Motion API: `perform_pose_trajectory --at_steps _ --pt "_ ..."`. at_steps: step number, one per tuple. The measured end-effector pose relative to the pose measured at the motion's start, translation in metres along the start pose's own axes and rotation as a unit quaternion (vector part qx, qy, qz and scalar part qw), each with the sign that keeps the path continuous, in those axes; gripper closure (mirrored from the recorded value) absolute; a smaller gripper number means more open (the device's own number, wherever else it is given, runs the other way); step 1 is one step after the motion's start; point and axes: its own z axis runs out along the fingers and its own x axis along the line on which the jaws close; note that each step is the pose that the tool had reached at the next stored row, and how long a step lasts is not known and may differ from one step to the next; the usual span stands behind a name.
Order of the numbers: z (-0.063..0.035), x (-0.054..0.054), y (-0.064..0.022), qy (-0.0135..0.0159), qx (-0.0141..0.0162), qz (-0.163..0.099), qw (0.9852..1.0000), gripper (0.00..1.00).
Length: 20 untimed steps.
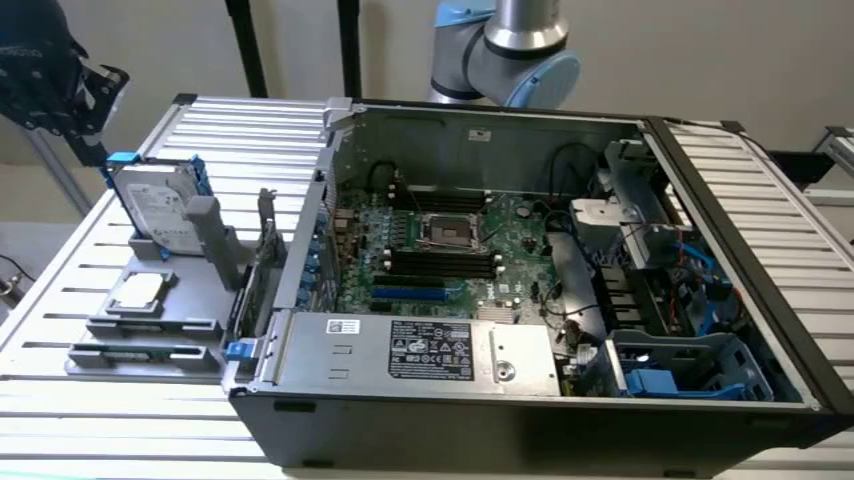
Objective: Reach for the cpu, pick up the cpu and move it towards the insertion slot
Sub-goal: 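Pick up the cpu and move it towards the insertion slot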
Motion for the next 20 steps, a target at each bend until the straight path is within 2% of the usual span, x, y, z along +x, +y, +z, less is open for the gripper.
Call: perform_pose_trajectory --at_steps 8,20 --pt "0.0069 0.017 -0.0054 0.0009 0.0 0.0 1.0 0.89" --pt "0.022 0.021 -0.0136 0.0026 0.0 -0.001 1.0 0.89"
